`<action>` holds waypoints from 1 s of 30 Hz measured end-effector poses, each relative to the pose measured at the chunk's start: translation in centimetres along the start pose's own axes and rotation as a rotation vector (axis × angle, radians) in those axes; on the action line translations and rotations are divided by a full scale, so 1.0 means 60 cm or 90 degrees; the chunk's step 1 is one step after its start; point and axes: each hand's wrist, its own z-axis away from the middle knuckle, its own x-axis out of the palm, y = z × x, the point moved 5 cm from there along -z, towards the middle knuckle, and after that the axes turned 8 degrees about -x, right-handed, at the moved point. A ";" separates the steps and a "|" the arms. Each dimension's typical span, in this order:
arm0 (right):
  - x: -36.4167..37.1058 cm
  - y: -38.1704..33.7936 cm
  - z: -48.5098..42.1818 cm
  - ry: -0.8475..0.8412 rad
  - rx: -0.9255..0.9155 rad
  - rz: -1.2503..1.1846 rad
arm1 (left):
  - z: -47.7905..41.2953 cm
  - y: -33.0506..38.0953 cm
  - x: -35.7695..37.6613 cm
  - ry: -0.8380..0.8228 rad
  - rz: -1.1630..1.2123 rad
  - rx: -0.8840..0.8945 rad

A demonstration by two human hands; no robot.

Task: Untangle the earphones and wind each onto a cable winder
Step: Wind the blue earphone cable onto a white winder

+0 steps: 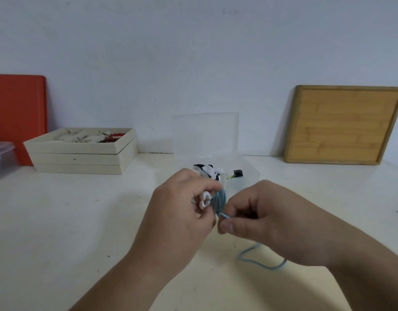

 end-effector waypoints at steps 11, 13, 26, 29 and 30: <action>-0.049 0.008 0.003 0.297 0.029 0.045 | 0.008 0.005 0.010 -0.118 0.069 -0.048; -0.049 0.008 0.003 0.319 0.017 0.043 | 0.010 0.007 0.014 -0.134 0.087 -0.050; -0.036 0.060 0.001 0.308 0.146 -0.336 | 0.011 0.016 0.026 -0.216 0.291 -0.095; -0.017 0.069 0.000 0.223 0.202 -0.440 | 0.009 0.022 0.020 -0.207 0.328 -0.081; -0.013 0.070 0.000 0.200 0.206 -0.425 | 0.008 0.023 0.017 -0.195 0.341 -0.078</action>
